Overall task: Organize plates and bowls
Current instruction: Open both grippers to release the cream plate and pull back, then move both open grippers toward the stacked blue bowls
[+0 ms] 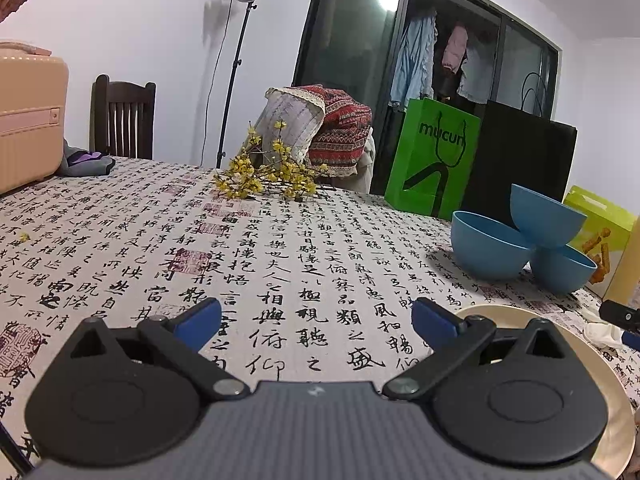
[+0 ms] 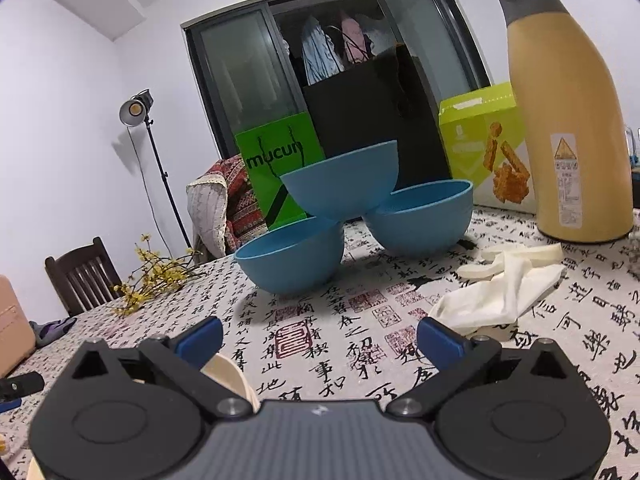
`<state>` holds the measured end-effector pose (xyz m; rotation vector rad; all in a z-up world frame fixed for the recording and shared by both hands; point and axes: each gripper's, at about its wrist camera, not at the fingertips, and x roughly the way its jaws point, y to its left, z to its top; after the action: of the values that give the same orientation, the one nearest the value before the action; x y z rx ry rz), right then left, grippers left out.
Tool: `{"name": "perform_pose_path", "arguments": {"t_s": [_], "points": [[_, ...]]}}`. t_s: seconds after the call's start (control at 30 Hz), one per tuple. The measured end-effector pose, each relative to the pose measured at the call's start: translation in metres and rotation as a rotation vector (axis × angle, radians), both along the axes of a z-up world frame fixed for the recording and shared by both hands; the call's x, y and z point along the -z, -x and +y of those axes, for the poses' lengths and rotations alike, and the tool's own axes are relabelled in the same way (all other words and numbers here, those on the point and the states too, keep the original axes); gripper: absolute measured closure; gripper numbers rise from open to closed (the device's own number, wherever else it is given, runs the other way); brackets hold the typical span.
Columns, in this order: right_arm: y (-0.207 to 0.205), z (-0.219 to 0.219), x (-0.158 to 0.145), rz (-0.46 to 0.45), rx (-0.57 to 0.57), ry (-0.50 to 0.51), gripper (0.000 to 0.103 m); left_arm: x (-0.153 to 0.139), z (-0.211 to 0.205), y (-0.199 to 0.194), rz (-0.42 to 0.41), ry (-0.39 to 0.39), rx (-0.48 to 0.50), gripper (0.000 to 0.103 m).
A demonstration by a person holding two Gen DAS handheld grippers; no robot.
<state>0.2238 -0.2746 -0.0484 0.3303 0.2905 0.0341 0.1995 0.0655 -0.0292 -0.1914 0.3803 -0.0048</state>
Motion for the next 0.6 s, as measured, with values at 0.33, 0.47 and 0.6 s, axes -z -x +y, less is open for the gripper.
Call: {"name": "perform_pose_path", "arguments": {"t_s": [0.33,0.47,0.6], "points": [[0.01,0.014,-0.006,-0.061,0.034,0.106,0.0,0.001,-0.002,-0.002,0.016,-0.013,-0.01,0.0],[0.012,0.023,-0.008,-0.069,0.037,0.162,0.0,0.0,-0.005,-0.001,0.014,-0.033,-0.021,0.0],[0.014,0.029,-0.01,-0.072,0.05,0.194,0.0,0.001,-0.004,-0.003,0.026,-0.028,-0.029,0.0]]}}
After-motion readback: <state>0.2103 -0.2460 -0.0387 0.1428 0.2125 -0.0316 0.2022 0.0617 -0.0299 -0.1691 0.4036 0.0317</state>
